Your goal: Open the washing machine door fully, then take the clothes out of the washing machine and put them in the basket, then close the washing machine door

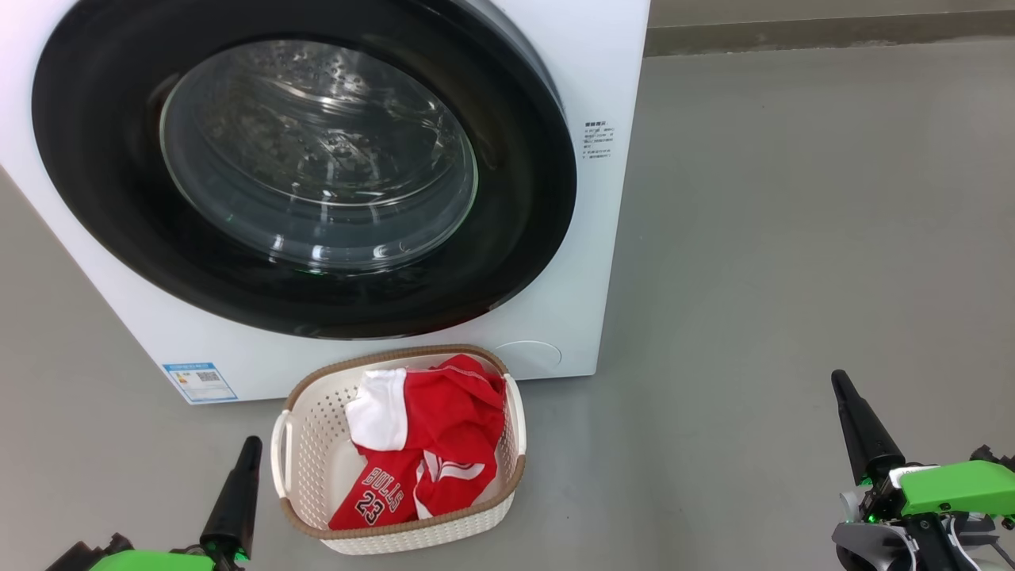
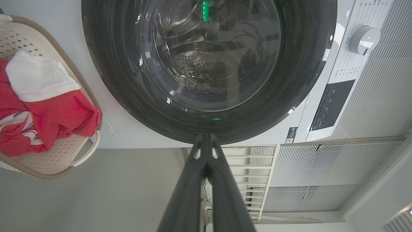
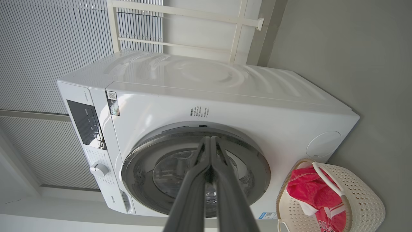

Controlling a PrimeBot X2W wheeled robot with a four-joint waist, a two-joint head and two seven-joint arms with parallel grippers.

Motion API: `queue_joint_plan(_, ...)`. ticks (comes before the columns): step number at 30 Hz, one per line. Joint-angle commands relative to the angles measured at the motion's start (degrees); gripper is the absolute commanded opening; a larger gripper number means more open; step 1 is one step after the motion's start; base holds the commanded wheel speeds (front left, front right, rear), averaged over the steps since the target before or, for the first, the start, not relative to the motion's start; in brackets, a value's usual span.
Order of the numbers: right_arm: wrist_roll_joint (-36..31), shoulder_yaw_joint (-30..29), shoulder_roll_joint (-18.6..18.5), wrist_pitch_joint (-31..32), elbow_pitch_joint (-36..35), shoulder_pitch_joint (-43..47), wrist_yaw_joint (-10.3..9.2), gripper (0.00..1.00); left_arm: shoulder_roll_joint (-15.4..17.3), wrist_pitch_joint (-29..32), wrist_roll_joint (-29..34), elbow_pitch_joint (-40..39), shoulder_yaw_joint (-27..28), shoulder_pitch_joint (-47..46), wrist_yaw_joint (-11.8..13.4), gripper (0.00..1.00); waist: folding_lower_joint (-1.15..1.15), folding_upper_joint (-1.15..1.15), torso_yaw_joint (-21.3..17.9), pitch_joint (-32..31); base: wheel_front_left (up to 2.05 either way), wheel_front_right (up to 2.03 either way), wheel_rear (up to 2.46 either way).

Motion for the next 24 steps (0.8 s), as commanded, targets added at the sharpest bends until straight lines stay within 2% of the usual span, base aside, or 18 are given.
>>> queue_joint_plan(1, 0.0, 0.8, -0.8, 0.3, -1.7, -2.4, 0.02, 0.00, 0.5, 0.3, -0.3, -1.1, 2.1, -2.3, -0.4, 0.00, 0.00, 0.00, 0.0, 0.0, 0.00, 0.00, 0.00)
queue_joint_plan(24, 0.0, 0.7, -0.7, 0.3, -1.7, -2.4, 0.02, 0.00, 0.4, 0.4, -0.3, -1.1, 2.2, -2.3, -0.4, 0.00, 0.00, 0.00, 0.0, 0.0, 0.00, 0.00, 0.00)
